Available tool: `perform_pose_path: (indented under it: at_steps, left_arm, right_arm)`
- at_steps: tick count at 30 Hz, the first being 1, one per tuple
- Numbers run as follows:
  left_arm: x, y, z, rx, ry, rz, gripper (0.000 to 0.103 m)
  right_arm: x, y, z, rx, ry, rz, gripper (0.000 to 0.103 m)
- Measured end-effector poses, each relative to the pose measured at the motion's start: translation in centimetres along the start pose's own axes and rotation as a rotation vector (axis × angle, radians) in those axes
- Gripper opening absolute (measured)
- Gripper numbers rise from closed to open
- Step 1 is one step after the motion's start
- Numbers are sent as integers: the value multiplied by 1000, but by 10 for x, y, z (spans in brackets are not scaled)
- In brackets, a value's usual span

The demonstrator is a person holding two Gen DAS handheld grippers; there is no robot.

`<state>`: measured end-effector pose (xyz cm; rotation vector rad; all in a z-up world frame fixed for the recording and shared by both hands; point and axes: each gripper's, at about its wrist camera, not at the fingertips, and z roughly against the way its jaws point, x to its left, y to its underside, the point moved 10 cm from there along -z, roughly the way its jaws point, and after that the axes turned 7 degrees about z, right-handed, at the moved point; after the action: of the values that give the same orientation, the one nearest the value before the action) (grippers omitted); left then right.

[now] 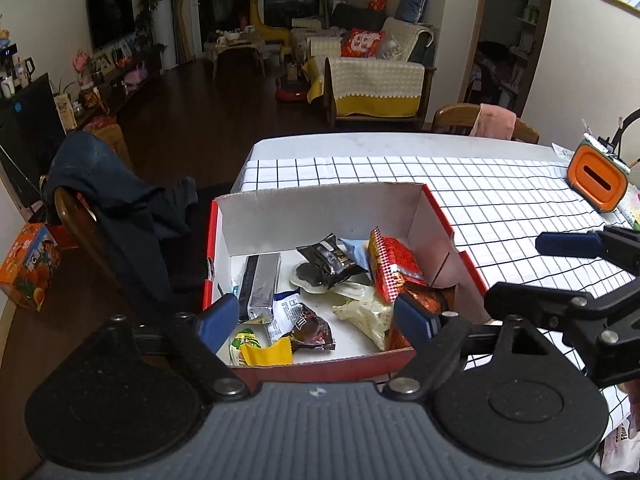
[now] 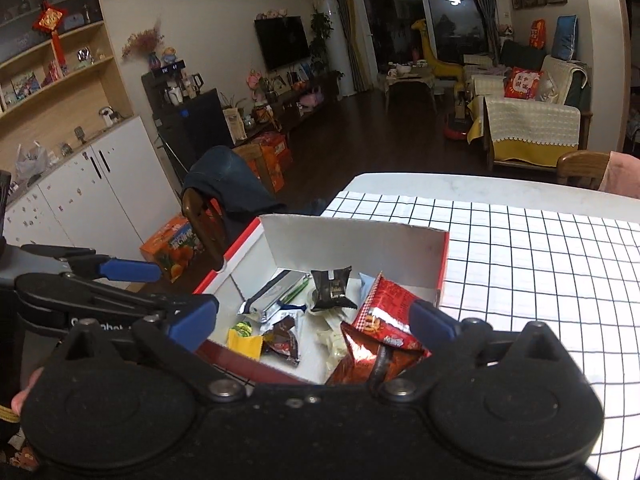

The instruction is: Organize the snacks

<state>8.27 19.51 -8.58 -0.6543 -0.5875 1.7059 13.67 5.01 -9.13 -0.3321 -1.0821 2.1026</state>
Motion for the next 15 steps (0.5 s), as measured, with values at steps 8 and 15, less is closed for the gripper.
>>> perform_pose_path:
  at_steps: [8,15]
  left_arm:
    - [-5,0,12,-35,9,9,103]
    - [-6,4,15,-24,12,50,103]
  right_arm:
    - [-2,8,13,-34,36,-54,103]
    - [-4,11,23,-69,60,-91,103]
